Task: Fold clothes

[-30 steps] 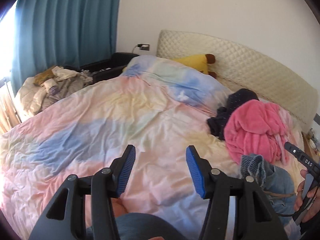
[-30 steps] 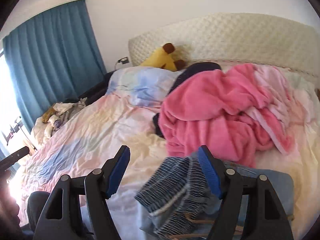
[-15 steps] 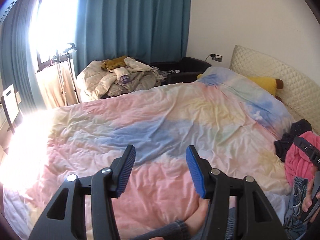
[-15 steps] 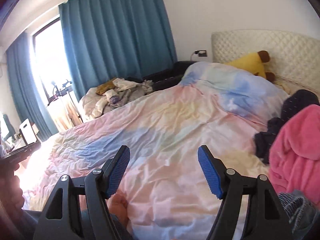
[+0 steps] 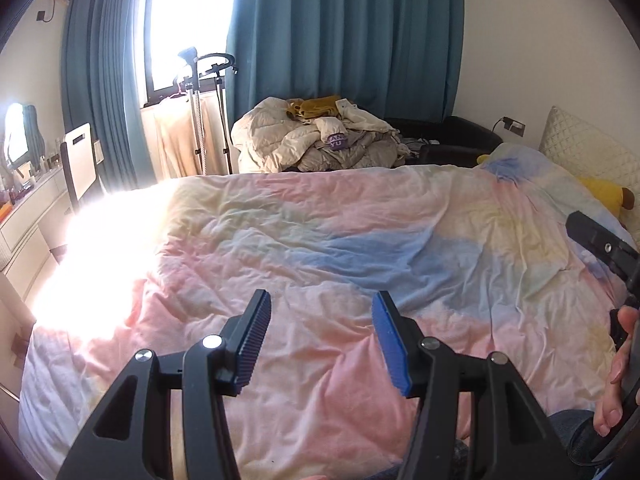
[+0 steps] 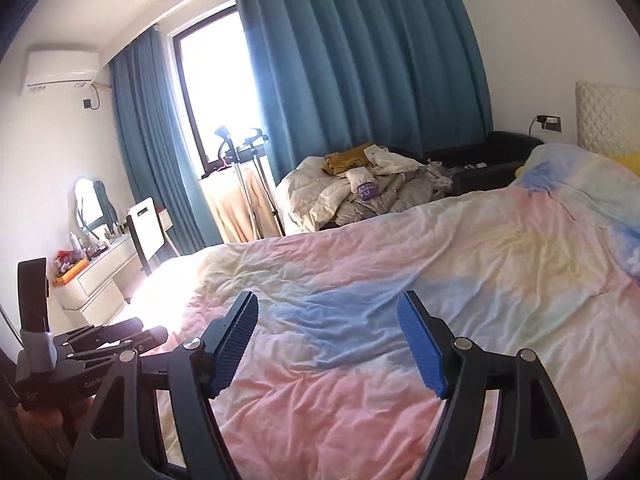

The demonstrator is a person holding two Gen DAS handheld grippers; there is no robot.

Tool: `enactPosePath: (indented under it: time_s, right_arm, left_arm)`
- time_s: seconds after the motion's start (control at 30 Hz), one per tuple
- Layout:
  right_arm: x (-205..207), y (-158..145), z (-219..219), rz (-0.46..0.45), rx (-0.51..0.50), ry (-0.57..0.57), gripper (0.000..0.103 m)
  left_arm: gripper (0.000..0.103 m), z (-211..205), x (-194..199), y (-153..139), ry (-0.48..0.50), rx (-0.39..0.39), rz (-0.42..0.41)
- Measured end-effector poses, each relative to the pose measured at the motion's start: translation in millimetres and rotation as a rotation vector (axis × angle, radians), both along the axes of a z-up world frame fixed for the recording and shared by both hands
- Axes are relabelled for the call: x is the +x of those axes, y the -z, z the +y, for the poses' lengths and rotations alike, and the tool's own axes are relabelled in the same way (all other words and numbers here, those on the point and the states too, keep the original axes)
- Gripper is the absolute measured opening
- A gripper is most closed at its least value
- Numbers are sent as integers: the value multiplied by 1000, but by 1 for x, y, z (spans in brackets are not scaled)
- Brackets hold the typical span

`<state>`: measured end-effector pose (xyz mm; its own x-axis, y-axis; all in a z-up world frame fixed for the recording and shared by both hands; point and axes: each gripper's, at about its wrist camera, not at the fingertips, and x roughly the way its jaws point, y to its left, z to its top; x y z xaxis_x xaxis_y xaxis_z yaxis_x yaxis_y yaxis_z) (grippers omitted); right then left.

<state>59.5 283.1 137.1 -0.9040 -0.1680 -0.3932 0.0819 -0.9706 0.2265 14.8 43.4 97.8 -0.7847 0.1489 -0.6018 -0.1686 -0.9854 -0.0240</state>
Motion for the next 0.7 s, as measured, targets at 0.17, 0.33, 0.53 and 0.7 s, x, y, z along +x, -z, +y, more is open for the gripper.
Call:
enactPosePath:
  time_s: [0.17,0.33,0.53,0.7]
  right_arm:
    - [-38,13,-44,-9,-7,-52,73]
    - [-63,39,-75,-19,55,-57,74]
    - [-66,77,-84,-43,113,-55,74]
    - [-74,93,-90,-89,139,-59,74]
  left_arm:
    - [54,-30,-12,12,-73,-15,8]
    - [54,-56,-24,28,-137,-6,37]
    - [54,-70,-28,47,-169,15,65]
    - [54,-80,-36,62,-189,70,29]
